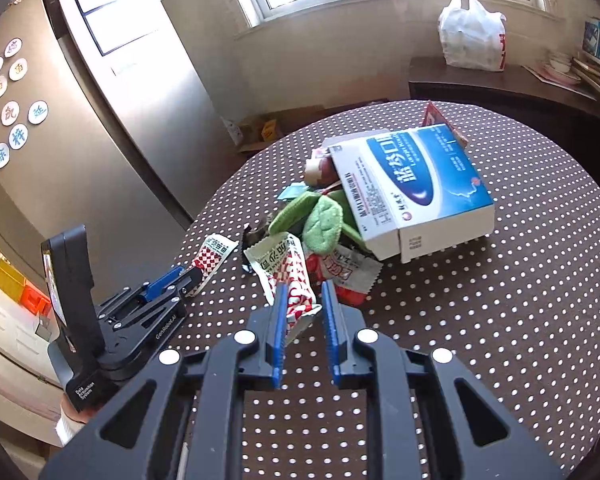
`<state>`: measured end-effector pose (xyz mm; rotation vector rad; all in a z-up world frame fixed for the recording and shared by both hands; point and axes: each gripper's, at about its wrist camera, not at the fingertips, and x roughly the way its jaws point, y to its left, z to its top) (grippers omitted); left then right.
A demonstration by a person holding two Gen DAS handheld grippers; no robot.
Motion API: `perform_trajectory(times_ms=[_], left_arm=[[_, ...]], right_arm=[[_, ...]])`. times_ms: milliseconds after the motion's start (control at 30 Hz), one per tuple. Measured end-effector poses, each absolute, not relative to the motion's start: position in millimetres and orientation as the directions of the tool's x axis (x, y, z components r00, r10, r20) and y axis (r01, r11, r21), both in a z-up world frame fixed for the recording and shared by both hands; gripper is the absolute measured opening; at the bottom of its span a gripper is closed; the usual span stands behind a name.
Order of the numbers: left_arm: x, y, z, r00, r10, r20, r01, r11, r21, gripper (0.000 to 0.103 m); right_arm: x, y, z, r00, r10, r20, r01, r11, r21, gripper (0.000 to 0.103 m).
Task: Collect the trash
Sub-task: 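Grasp a red-white snack wrapper with the right tool while the left tool grasps another, then carry both wrappers over the wastebasket and open both tools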
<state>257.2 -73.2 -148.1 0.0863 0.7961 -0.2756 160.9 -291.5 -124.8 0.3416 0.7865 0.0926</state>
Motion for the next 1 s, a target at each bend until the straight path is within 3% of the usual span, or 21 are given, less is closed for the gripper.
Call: perform_trajectory(times_ms=[1000], left_arm=[[210,38,-111,0.791,-0.091,-0.605,0.068,0.996,-0.061,0.014]], right_arm=[[172,-171,-116,0.67,0.319,-0.67,-0.153,0.943,0.295,0.017]])
